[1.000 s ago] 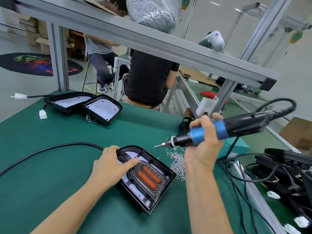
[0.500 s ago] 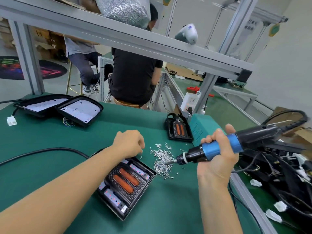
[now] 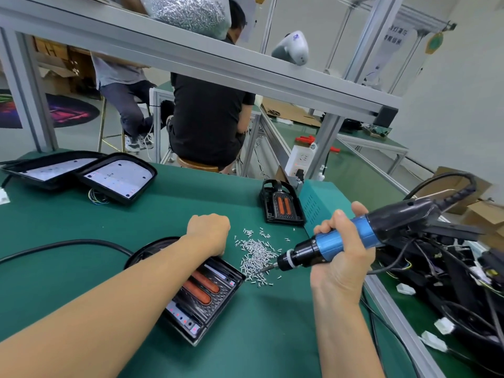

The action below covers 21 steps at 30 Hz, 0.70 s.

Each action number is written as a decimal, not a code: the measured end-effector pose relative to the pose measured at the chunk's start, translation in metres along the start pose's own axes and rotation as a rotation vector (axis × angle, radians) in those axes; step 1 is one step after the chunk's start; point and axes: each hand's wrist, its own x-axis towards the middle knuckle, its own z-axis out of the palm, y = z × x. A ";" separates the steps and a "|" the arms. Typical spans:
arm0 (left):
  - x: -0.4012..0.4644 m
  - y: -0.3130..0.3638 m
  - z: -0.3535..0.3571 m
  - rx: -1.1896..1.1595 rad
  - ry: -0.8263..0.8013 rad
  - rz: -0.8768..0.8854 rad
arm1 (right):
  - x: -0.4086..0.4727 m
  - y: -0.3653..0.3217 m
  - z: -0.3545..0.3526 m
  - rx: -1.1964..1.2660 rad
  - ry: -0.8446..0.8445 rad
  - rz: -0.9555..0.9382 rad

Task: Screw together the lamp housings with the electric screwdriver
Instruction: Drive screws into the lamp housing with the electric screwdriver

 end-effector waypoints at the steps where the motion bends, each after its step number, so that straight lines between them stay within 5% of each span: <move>1: 0.001 0.000 0.001 -0.005 0.003 0.004 | 0.000 0.000 0.000 -0.006 -0.003 0.001; 8: -0.002 0.000 0.002 -0.085 -0.019 0.069 | -0.002 -0.001 0.000 -0.010 0.001 0.016; 14: -0.016 -0.015 -0.023 -0.821 0.194 0.091 | -0.003 -0.013 0.000 0.061 -0.003 0.016; 17: -0.040 -0.026 -0.028 -1.235 0.159 0.111 | -0.005 -0.022 0.003 0.132 -0.020 0.026; 21: -0.073 -0.037 -0.017 -1.507 0.075 0.161 | -0.012 -0.033 0.011 0.226 -0.049 0.053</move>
